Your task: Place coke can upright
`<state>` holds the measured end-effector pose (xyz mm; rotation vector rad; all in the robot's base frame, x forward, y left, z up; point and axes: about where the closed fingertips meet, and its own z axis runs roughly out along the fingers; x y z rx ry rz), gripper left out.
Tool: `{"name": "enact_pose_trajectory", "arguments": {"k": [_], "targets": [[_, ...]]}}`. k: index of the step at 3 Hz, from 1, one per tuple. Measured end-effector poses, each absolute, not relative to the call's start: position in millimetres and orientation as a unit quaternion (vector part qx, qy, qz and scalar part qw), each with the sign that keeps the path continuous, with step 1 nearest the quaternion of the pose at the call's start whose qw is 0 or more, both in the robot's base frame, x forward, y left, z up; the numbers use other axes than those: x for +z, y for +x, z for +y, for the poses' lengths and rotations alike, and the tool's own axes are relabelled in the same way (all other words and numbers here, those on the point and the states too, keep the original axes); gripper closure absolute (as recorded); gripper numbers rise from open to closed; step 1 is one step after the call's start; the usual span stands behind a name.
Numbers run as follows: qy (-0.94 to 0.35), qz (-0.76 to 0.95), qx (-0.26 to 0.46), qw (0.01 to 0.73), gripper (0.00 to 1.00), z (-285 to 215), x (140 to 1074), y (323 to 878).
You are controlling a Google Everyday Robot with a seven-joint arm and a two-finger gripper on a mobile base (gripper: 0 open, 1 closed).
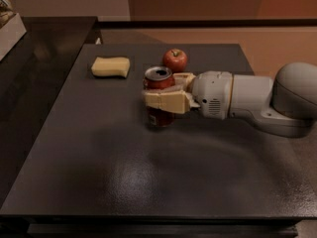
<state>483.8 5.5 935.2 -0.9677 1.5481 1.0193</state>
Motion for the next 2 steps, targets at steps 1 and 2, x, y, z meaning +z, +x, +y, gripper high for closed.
{"name": "enact_pose_trajectory", "arguments": {"k": [1,2], "targets": [[-0.393,0.637,0.427,0.508,1.0,13.3,929.3,479.4],[-0.386,0.637,0.429,0.512,1.0,21.0,923.3,473.7]]}}
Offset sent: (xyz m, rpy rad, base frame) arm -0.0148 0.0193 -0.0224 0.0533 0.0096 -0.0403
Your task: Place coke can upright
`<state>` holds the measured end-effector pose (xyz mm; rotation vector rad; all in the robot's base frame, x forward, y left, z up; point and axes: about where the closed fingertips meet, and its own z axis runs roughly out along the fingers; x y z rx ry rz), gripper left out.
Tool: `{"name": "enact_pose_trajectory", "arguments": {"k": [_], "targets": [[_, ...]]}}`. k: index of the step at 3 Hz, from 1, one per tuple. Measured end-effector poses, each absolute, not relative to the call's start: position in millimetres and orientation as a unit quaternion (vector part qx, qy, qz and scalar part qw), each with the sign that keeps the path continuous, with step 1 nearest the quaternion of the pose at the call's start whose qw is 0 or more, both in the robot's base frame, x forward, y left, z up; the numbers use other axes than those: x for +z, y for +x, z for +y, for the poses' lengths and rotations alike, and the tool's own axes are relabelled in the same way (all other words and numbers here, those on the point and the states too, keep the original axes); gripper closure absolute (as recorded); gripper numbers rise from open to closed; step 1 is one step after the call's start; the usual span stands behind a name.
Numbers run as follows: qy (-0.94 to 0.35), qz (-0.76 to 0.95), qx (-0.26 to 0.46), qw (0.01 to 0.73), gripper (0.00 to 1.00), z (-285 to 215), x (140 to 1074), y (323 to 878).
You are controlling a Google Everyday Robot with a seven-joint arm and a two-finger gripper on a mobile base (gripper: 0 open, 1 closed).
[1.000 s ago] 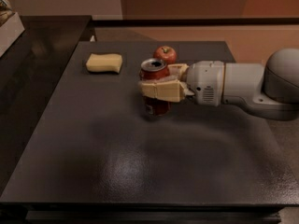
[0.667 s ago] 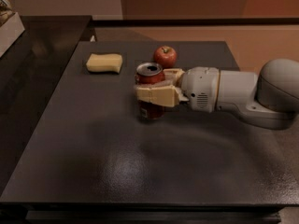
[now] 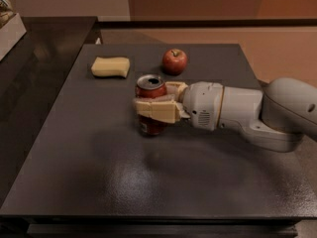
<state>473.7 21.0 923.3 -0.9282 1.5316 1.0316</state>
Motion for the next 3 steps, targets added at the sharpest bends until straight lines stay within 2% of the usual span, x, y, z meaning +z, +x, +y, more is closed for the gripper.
{"name": "enact_pose_trajectory", "arguments": {"k": [2,3], "targets": [[-0.376,0.639,0.428,0.518,0.99,35.8,912.6,463.0],[-0.373,0.641,0.423,0.521,0.77,40.1,908.6,459.4]]}}
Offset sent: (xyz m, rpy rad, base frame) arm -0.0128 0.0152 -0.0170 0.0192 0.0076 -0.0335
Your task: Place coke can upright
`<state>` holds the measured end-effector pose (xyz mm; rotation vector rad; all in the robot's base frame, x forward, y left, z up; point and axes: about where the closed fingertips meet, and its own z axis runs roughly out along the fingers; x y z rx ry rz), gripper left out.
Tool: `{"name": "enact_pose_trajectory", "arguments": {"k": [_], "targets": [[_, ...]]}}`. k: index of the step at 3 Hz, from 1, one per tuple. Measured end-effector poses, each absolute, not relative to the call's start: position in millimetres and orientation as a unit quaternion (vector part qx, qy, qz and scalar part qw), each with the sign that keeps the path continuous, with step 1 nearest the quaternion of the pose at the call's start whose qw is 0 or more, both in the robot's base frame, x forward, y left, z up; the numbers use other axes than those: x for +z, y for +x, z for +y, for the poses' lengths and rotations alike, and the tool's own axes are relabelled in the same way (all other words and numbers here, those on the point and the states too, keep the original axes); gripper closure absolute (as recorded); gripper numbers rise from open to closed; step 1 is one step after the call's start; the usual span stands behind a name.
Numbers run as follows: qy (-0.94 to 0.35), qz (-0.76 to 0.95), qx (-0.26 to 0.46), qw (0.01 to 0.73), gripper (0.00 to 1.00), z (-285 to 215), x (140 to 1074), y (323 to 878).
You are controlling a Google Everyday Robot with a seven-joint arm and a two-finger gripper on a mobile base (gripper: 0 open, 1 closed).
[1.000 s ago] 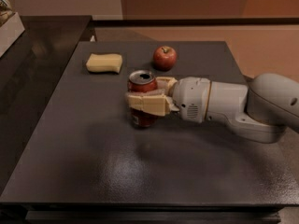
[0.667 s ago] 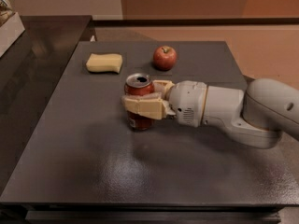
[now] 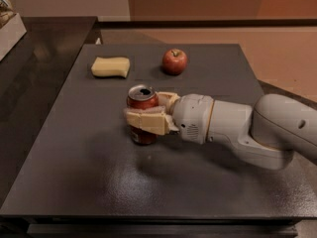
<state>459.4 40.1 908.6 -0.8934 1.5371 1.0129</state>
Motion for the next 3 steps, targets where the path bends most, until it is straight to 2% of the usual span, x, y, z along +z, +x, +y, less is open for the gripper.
{"name": "enact_pose_trajectory", "arguments": {"k": [3], "targets": [[-0.369,0.649,0.418,0.518,0.07,53.2,900.9,448.2]]}}
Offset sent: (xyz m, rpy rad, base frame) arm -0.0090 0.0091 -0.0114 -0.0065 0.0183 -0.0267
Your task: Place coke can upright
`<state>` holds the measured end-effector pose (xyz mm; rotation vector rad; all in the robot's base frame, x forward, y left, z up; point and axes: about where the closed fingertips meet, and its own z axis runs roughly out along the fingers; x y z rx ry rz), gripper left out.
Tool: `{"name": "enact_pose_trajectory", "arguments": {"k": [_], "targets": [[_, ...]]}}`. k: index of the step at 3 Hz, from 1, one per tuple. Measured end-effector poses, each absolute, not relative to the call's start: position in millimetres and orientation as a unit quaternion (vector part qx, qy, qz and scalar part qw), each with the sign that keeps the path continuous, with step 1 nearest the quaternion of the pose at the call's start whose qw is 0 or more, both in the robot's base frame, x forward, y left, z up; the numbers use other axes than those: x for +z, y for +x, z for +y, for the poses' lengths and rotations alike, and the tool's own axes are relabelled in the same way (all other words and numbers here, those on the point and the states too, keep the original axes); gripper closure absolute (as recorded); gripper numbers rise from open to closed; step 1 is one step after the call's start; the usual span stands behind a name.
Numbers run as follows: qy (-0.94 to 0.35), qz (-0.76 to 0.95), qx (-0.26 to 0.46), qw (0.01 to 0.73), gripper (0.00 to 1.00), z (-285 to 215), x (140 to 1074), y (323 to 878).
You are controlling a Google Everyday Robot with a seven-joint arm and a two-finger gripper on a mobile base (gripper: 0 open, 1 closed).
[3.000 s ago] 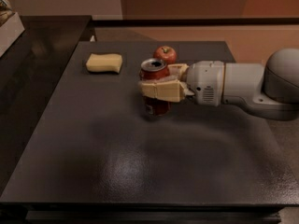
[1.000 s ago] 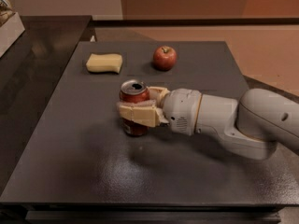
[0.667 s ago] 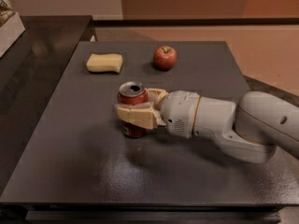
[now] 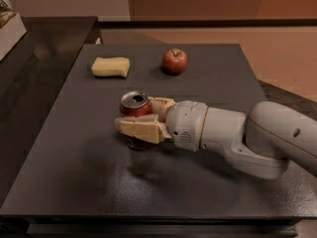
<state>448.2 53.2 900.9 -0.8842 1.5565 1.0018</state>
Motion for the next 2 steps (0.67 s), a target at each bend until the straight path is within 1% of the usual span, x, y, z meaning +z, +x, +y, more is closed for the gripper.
{"name": "enact_pose_trajectory", "arguments": {"k": [1,2], "targets": [[-0.371,0.648,0.417,0.519,0.0,54.9,902.3,447.2],[-0.371,0.648,0.417,0.519,0.0,54.9,902.3,447.2]]}}
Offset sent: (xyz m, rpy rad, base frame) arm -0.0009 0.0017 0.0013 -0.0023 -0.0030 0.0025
